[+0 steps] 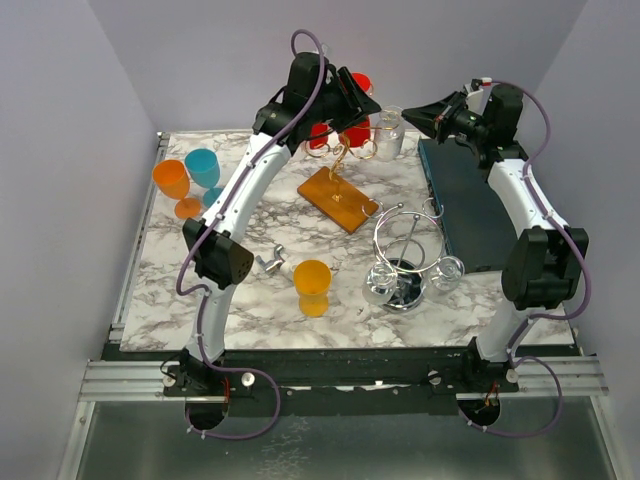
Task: Take the wine glass off the wine glass rack
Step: Pick up the wine glass from the wine rack.
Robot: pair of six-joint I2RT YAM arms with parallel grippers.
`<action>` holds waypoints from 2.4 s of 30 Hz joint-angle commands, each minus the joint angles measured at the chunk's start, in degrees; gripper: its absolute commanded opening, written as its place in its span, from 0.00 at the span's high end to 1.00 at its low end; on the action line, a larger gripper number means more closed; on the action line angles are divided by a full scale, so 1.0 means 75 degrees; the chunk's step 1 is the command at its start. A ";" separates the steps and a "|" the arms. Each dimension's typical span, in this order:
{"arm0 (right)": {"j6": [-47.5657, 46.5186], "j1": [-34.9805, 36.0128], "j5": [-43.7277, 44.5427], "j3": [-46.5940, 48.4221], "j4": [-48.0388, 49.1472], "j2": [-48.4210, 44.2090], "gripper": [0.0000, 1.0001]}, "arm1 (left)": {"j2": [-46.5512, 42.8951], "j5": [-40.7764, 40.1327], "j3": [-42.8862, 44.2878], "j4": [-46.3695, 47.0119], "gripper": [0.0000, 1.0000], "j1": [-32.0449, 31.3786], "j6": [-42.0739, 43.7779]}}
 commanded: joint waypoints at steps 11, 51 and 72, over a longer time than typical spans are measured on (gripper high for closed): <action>0.0125 0.0005 -0.0566 -0.0040 0.0481 -0.0416 0.99 | 0.0384 0.0432 0.0484 0.0415 0.59 -0.0143 -0.0331; -0.0082 -0.0017 -0.0361 0.0243 0.0081 -0.0306 0.99 | -0.0103 0.0367 -0.0109 0.0511 0.58 -0.0260 -0.0232; 0.0635 -0.0288 -0.0778 -0.0366 0.1152 -0.0562 1.00 | 0.0030 0.0467 -0.0028 0.0511 0.57 -0.0261 -0.0297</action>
